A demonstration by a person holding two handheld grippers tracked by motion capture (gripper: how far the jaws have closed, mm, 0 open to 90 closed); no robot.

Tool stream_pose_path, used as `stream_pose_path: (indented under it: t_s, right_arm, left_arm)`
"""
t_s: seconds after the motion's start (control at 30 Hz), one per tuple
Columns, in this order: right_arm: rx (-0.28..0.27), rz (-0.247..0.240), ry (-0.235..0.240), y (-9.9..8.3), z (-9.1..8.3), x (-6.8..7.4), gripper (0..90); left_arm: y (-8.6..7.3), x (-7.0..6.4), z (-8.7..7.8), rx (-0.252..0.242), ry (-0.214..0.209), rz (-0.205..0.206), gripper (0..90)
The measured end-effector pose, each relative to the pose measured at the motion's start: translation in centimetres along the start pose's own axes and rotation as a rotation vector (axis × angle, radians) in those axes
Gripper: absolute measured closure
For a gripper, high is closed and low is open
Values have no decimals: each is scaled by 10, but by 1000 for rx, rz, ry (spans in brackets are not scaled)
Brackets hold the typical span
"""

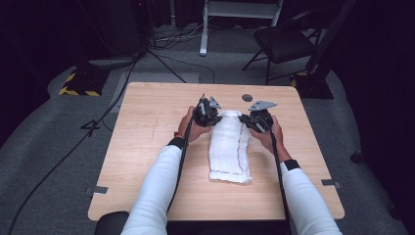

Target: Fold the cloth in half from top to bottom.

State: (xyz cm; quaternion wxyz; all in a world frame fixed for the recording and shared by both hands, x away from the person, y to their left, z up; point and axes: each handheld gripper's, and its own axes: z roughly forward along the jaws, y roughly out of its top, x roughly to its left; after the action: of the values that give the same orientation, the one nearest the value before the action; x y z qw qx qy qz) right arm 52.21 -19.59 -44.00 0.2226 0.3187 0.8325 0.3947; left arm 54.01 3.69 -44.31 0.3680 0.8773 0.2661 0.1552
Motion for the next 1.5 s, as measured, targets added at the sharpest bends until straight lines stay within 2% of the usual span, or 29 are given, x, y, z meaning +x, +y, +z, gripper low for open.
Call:
stream_pose_path:
  t_s: [0.13, 0.23, 0.3, 0.33, 0.53, 0.73, 0.9, 1.03, 1.07, 1.2, 1.5]
  right_arm:
    - [-15, -9, 10, 1, -7, 3, 858]
    - [-23, -20, 20, 0, -14, 5, 859]
    - [-34, -26, 36, -2, -22, 7, 858]
    - [-35, -30, 39, -3, -24, 9, 858]
    - [-50, -53, 75, -5, -36, 15, 859]
    - [-62, -90, 127, -12, -50, 27, 858]
    - [-58, -108, 168, -20, -57, 33, 858]
    - [-56, -118, 192, -26, -61, 38, 857]
    - [-54, -122, 205, -29, -63, 42, 857]
    - [-52, -129, 228, -33, -67, 48, 856]
    - [-33, -141, 279, -48, -77, 59, 850]
  left_arm:
    - [-3, 0, -10, -30, -35, 5, 771]
    - [-5, -3, -18, -46, -60, 40, 767]
    - [-6, -5, -23, -55, -81, 48, 766]
    - [-7, -7, -27, -77, -88, 46, 760]
    - [-12, -12, -42, -105, -97, 67, 770]
    - [-18, -23, -53, -109, -110, 117, 832]
    - [-27, -38, -63, -114, -129, 169, 844]
    - [-33, -43, -67, -120, -154, 174, 844]
    - [-38, -46, -70, -121, -173, 167, 844]
    - [-44, -51, -73, -124, -188, 171, 845]
    - [-59, -75, -76, -86, -220, 236, 844]
